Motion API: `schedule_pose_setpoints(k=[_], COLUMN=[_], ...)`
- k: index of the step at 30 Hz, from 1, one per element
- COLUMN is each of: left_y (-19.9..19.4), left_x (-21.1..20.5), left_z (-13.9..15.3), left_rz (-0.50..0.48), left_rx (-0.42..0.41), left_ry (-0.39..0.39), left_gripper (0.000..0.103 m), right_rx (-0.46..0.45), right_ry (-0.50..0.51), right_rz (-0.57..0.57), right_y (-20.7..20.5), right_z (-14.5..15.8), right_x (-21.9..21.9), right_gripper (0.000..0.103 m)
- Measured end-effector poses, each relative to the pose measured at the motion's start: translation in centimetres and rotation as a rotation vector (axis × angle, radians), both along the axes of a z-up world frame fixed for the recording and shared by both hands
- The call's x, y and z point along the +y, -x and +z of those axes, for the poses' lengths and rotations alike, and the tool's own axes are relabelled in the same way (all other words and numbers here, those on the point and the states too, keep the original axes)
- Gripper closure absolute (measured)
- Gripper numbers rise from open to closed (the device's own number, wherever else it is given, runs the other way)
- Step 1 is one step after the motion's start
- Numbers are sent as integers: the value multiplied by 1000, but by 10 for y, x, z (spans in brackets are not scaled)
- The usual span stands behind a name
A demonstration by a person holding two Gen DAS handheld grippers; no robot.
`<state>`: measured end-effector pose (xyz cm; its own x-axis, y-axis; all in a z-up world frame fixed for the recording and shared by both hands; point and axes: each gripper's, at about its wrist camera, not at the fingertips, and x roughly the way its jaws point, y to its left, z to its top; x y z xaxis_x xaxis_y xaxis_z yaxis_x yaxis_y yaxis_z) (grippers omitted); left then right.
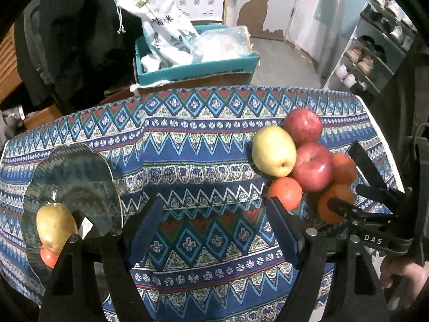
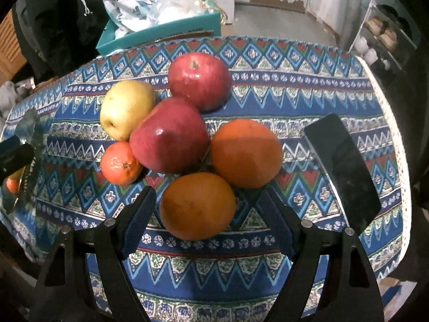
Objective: Organize fruits
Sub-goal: 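Move the right tool to a large orange while the left tool approaches a yellow pear, then grasp and lift the orange with the right tool while the left tool grasps the yellow pear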
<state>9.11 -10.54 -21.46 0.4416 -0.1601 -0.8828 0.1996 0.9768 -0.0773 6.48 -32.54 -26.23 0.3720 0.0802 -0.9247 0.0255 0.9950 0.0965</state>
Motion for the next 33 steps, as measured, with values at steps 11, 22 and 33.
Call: schedule_pose_setpoints(k=[11, 22, 33], left_y=[0, -12, -38], left_x=[-8, -19, -44], left_z=[-11, -8, 2], left_rz=[-24, -32, -48], left_rx=[2, 38, 27], left_ry=[-25, 16, 38], left_gripper=[22, 22, 22], right_rx=[54, 32, -123], right_ry=[-27, -4, 13], right_rz=[30, 49, 6], right_y=[-5, 1, -3], right_z=[-22, -9, 40], right_x=[6, 7, -14], right_gripper=[34, 39, 39])
